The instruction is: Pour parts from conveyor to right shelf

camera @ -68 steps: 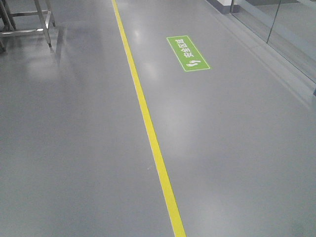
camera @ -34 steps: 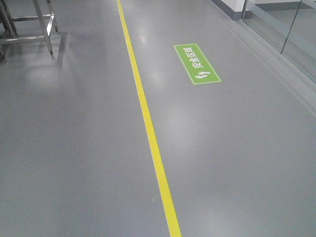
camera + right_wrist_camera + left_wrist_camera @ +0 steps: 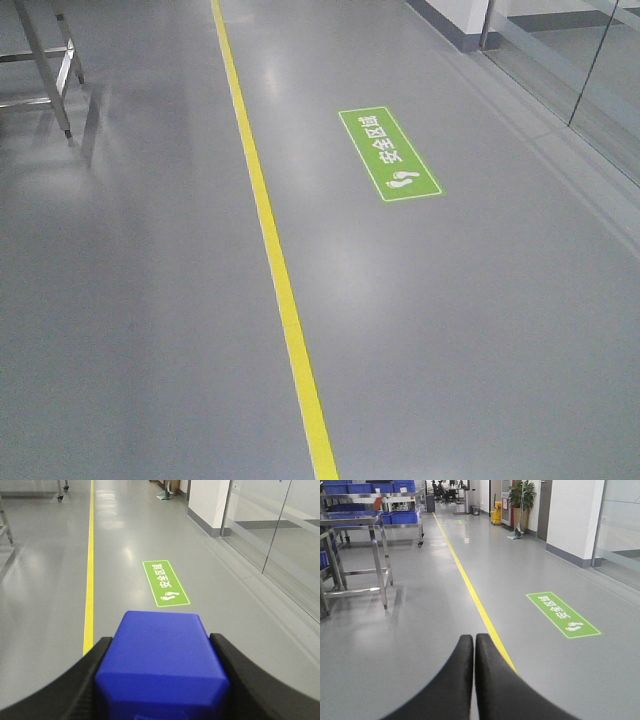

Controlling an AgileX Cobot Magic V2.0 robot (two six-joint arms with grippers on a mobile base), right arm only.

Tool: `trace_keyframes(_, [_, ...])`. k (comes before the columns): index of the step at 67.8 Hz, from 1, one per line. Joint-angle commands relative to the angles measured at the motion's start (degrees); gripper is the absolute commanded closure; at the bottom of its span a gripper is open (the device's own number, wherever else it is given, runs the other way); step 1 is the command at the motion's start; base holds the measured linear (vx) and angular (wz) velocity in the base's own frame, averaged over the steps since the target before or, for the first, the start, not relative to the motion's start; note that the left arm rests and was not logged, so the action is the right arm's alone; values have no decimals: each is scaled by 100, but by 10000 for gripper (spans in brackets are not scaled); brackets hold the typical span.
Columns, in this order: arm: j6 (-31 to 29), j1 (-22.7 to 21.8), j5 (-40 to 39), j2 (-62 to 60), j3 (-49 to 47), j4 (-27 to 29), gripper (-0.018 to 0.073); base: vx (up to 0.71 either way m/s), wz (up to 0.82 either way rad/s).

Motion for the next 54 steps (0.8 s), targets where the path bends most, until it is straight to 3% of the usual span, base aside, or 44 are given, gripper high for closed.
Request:
trace_keyframes(1, [4,-21,-464,53,-156,10,565,54,-4])
trace_keyframes(54, [4,-21,-464,53,-156,10,565,61,16])
